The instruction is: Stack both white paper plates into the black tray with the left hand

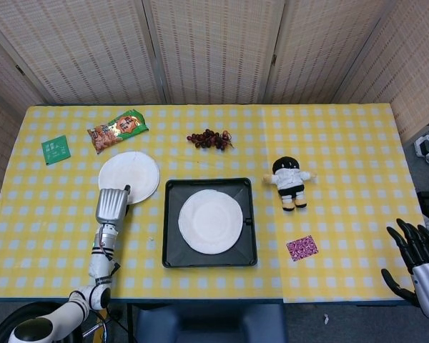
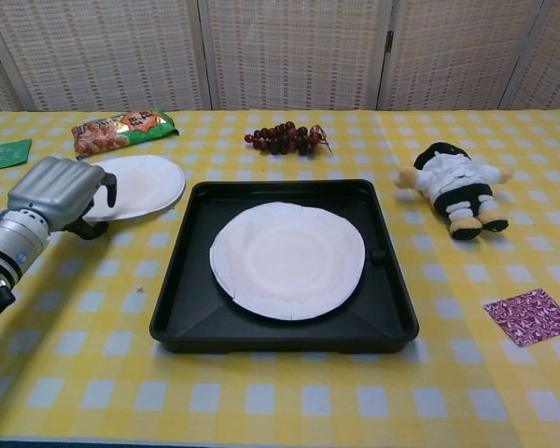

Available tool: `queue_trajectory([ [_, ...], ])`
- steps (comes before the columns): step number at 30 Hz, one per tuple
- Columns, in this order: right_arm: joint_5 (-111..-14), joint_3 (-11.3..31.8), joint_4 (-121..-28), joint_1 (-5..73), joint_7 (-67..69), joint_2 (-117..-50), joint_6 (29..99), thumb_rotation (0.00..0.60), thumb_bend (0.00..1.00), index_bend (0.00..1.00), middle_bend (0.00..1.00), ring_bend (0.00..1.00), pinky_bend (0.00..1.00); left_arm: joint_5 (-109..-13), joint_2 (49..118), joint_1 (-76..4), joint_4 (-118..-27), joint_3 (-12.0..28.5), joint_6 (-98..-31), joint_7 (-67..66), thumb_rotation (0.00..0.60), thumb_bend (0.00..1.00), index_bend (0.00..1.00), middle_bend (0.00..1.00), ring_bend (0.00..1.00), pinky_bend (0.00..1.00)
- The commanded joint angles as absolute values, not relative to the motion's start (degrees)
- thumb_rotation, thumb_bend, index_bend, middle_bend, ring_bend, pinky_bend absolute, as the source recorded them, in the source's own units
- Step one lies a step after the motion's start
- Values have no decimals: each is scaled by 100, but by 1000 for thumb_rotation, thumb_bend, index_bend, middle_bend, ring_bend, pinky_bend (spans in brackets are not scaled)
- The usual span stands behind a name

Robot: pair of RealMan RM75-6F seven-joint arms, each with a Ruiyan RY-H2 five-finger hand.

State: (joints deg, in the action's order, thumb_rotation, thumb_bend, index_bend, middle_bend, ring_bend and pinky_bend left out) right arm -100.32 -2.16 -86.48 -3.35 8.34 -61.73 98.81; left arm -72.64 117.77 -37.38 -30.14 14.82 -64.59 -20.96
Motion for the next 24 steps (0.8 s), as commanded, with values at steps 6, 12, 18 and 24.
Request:
queue_trajectory([
  [6,-10015,-211,-8649,-336,822,-6177,9869,600,365,0,0,0,0,-7379,12005,-3830,-2474,1399,-6498,-1668,600,384,559,1000,1000,1000],
  [12,-10007,-210,-8658,-347,799,-6183,9873,600,366,0,0,0,0,-7642,12163,-3883,-1976,1209,-6738,-1269,600,418,605,1000,1000,1000],
  [18,-9981,-196,-8664,-359,770,-6197,9882,600,366,0,0,0,0,-7683,12269,-3924,-1698,1170,-6677,-1136,600,419,606,1000,1000,1000],
  [24,-9966,-192,-8659,-338,778,-6195,9833,600,365,0,0,0,0,-7848,12273,-3876,-1644,1048,-7000,-917,600,419,624,1000,1000,1000],
])
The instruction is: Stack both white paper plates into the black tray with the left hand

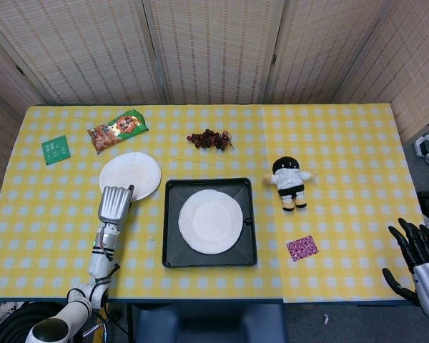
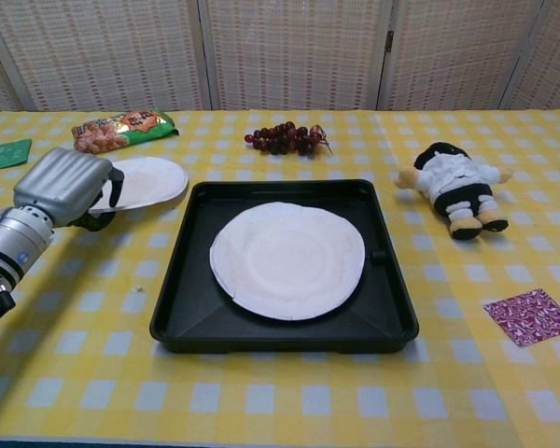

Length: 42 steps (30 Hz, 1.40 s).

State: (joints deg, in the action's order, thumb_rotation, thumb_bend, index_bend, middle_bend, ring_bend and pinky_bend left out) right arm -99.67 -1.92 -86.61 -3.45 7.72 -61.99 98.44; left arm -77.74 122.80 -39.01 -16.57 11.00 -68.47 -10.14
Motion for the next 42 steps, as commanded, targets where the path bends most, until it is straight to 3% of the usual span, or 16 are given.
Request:
queue_trajectory([
  [1,-9971,-194,-8658,-335,779,-6193,9830,600,365,0,0,0,0,-7871,12264,-3867,-1657,1037,-7082,-869,600,419,626,1000,1000,1000],
  [10,-10106,-250,-8649,-362,772,-6192,9908,600,365,0,0,0,0,-8137,12011,-3676,-2048,913,-8102,-715,600,424,636,1000,1000,1000],
  [20,-10363,-357,-8634,-406,696,-6226,10030,600,365,0,0,0,0,-8318,11236,-3416,-3438,964,-9082,-1259,600,427,639,1000,1000,1000],
  [30,-10457,-385,-8642,-431,644,-6249,10102,600,365,0,0,0,0,-8415,10435,-3111,-5262,958,-9372,-1953,600,431,641,1000,1000,1000],
  [42,-10533,-425,-8617,-412,735,-6212,10112,600,365,0,0,0,0,-8792,10382,-2904,-6819,529,-9276,-2936,600,439,641,1000,1000,1000],
])
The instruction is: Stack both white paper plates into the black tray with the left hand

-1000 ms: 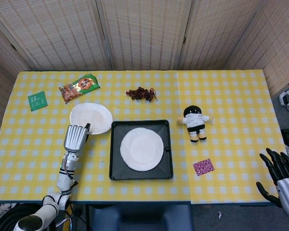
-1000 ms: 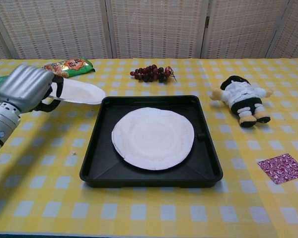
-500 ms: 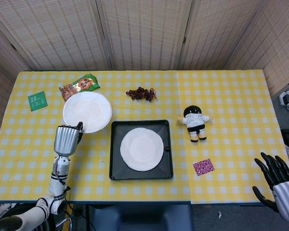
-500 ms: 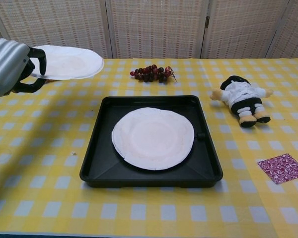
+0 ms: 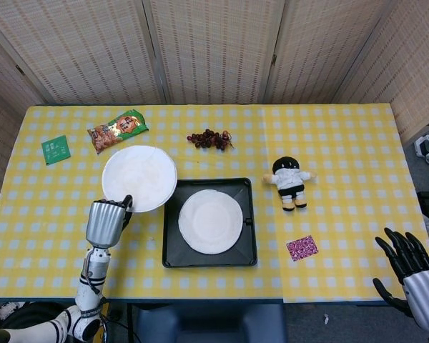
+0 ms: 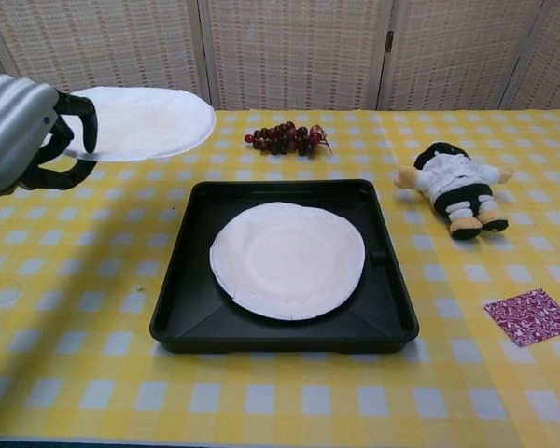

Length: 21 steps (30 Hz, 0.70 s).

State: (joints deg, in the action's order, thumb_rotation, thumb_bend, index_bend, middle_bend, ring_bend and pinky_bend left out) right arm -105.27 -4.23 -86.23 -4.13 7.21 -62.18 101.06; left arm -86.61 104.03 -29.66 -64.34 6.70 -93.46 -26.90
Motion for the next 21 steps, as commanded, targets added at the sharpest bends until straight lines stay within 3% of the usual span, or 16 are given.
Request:
queue_trajectory([
  [1,-10533,-429,-8611,-409,756,-6206,10108,600,365,0,0,0,0,-8835,10421,-2906,-7072,451,-9191,-2925,600,439,642,1000,1000,1000],
  [10,-10521,-421,-8593,-406,829,-6187,10138,600,366,0,0,0,0,-8941,10587,-2874,-7981,308,-8809,-3428,600,436,643,1000,1000,1000],
  [21,-10527,-427,-8577,-433,829,-6180,10191,600,366,0,0,0,0,-8928,11205,-2985,-7641,397,-8293,-3543,600,436,643,1000,1000,1000],
])
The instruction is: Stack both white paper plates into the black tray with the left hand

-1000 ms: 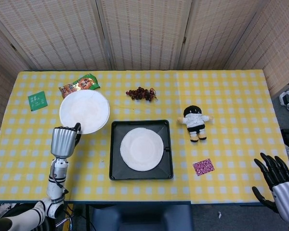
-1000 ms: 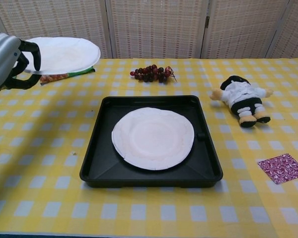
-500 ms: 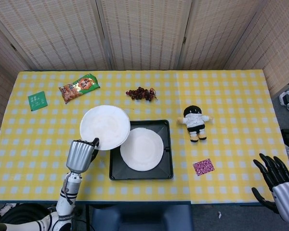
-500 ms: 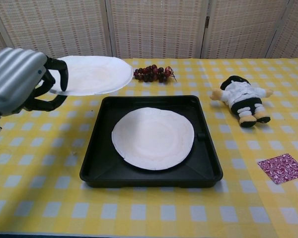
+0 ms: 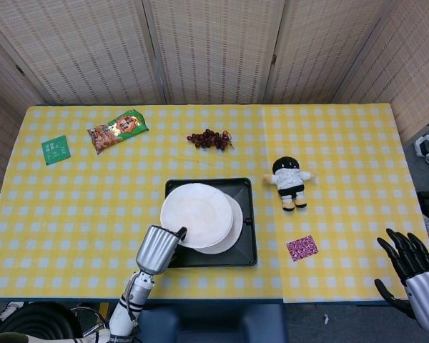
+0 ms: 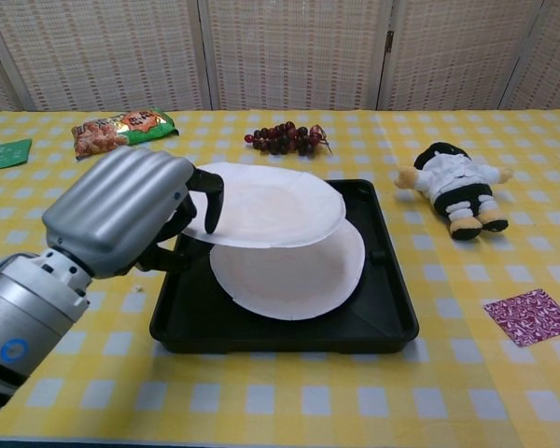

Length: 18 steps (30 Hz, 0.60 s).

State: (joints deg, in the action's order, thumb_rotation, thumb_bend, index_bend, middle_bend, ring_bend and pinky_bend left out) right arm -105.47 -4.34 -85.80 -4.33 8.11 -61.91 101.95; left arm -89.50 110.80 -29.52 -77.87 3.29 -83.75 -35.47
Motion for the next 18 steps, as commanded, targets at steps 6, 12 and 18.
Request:
queue_trajectory([
  [6,-10458,-413,-8581,-483,843,-6156,10248,600,366,0,0,0,0,-8809,11512,-3022,-7215,533,-8110,-3427,600,436,643,1000,1000,1000],
  [12,-10413,-401,-8577,-548,866,-6137,10339,600,366,0,0,0,0,-8793,11876,-3082,-6798,581,-7974,-3206,600,436,643,1000,1000,1000],
  [18,-10351,-382,-8545,-578,933,-6112,10365,600,365,0,0,0,0,-8858,12193,-3175,-6319,612,-7890,-3113,600,436,642,1000,1000,1000],
])
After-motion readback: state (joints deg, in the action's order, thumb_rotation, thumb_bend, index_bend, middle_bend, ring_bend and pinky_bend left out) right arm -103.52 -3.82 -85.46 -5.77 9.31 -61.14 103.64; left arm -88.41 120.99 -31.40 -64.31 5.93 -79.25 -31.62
